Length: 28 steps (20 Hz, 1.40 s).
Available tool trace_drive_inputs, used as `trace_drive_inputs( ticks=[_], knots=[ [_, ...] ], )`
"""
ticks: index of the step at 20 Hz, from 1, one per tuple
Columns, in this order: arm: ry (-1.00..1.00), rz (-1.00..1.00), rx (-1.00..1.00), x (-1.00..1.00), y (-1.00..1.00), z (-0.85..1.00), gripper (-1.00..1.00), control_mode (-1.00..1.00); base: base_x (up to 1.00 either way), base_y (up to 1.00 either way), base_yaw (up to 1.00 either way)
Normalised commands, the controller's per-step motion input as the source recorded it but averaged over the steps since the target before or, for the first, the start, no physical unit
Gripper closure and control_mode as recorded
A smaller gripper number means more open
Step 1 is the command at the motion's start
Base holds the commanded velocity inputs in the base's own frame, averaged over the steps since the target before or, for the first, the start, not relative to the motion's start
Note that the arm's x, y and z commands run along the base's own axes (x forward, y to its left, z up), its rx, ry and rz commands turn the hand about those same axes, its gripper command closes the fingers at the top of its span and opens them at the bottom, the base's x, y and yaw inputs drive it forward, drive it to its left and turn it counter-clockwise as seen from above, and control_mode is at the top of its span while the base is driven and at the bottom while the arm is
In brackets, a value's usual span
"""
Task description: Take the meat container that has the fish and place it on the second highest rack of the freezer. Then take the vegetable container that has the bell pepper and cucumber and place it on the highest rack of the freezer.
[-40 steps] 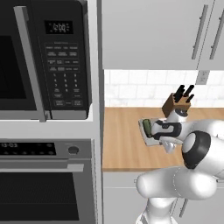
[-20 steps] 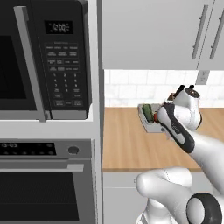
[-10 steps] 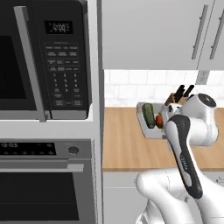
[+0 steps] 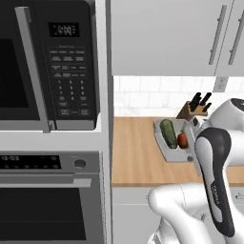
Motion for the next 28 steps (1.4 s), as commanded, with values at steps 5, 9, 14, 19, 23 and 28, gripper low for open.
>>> trace_drive_inputs(
  ticks=[5, 9, 14, 19, 23, 28],
  knots=[
    [-0.38, 0.0, -0.13, -0.22, 0.0, -0.51, 1.0, -1.0, 0.0, 0.0, 0.0],
    [-0.26, 0.0, -0.02, -0.08, 0.0, -0.1, 1.0, -1.0, 0.0, 0.0, 0.0],
    [-0.06, 0.0, 0.0, -0.01, 0.0, 0.0, 1.0, -1.0, 0.0, 0.0, 0.0],
    [0.0, 0.0, 0.0, 0.0, 0.0, 0.0, 1.0, 1.0, -0.15, 0.0, 0.0],
    [0.0, 0.0, 0.0, 0.0, 0.0, 0.0, 1.0, 1.0, -0.91, 0.0, 0.0],
    [0.0, 0.0, 0.0, 0.0, 0.0, 0.0, 1.0, 1.0, -1.0, 0.13, 0.0]
  ],
)
